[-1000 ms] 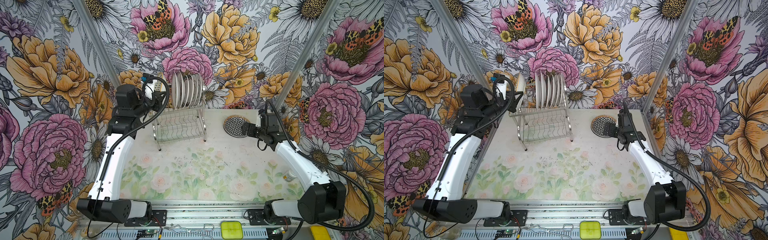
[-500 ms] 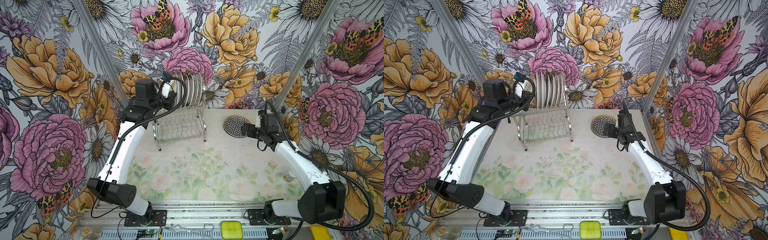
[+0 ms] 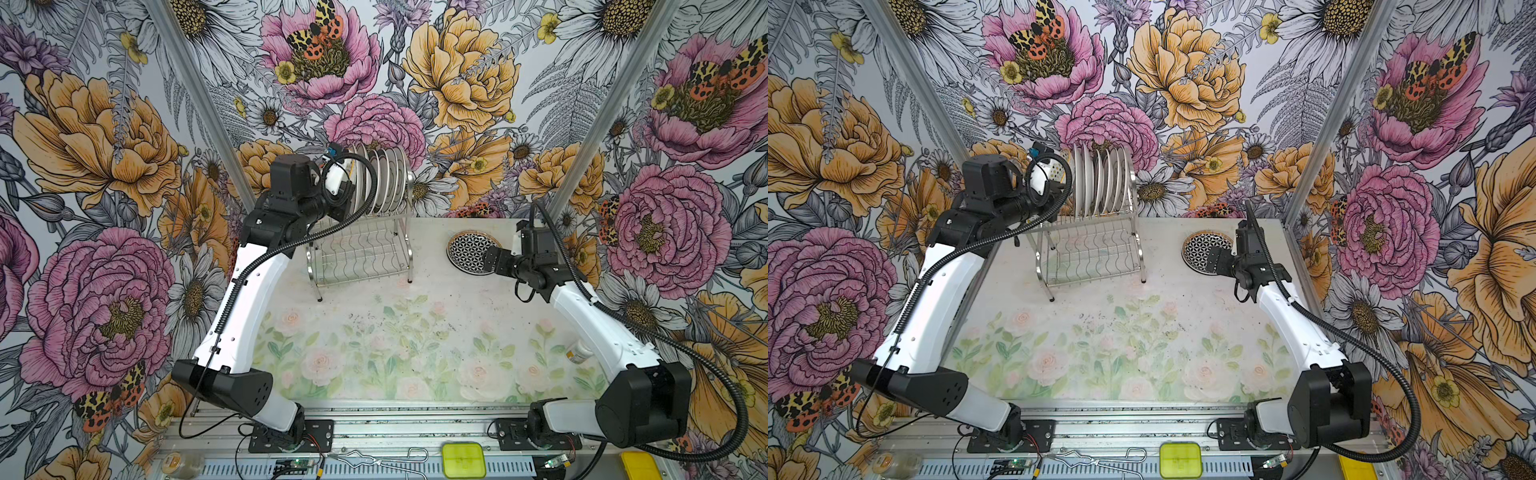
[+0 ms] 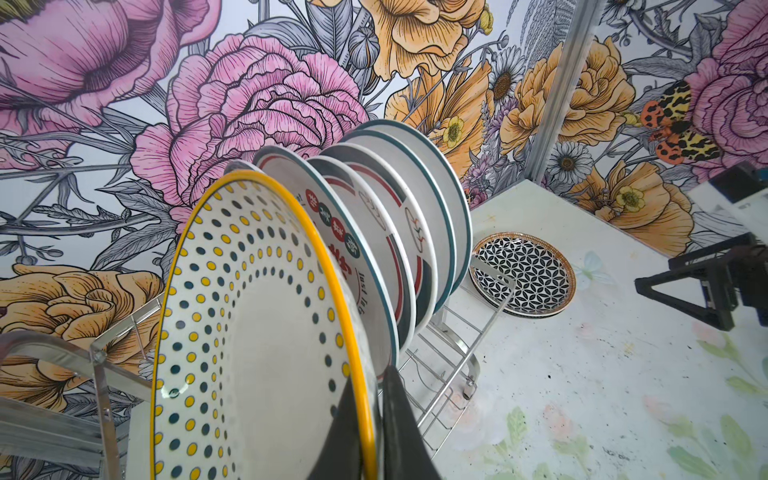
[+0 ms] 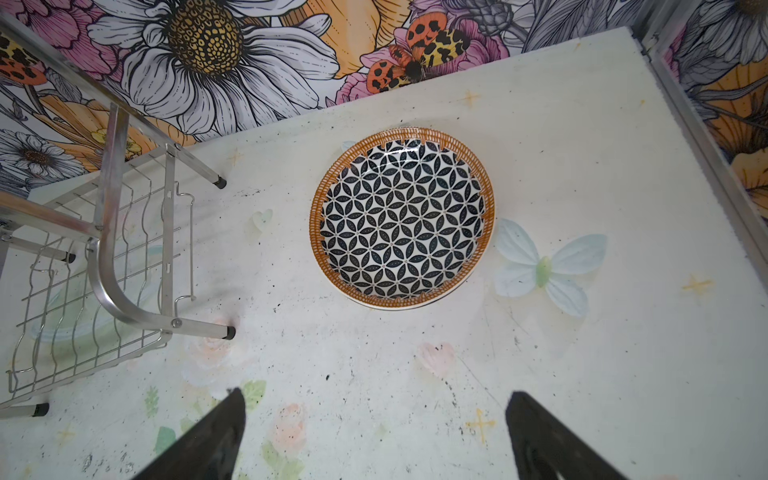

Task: Unload the plates from the dish rack
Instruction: 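Tilt the dotted plate out of the rack with the left gripper, then lift the dotted plate clear and carry it toward the right gripper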

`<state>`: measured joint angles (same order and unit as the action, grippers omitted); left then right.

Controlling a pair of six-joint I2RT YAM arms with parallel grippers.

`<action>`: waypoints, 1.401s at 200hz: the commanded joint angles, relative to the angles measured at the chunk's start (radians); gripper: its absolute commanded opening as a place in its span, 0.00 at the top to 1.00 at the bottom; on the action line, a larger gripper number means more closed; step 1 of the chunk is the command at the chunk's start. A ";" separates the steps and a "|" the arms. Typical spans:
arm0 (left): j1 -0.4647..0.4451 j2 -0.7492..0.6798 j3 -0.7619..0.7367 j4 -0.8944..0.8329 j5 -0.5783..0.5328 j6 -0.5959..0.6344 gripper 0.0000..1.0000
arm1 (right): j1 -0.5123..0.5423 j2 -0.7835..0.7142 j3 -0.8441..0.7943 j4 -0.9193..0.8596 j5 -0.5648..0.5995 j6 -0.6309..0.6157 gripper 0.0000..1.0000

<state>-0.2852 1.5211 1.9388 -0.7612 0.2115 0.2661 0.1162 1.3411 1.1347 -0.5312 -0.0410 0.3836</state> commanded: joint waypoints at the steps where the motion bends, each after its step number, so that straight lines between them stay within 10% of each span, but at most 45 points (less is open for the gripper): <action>1: -0.015 -0.059 0.060 0.109 0.019 0.048 1.00 | -0.003 -0.015 -0.004 0.010 -0.010 0.009 0.01; 160: -0.234 -0.111 0.130 -0.024 -0.168 0.135 1.00 | -0.003 -0.001 0.065 0.011 -0.171 0.049 0.01; 280: -0.575 -0.112 0.086 -0.081 -0.488 0.193 1.00 | -0.078 0.054 0.125 0.011 -0.257 0.254 0.01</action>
<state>-0.7944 1.4376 2.0163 -0.9382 -0.1352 0.4015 0.0612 1.3911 1.2259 -0.5343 -0.2508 0.5621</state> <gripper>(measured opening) 0.099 0.992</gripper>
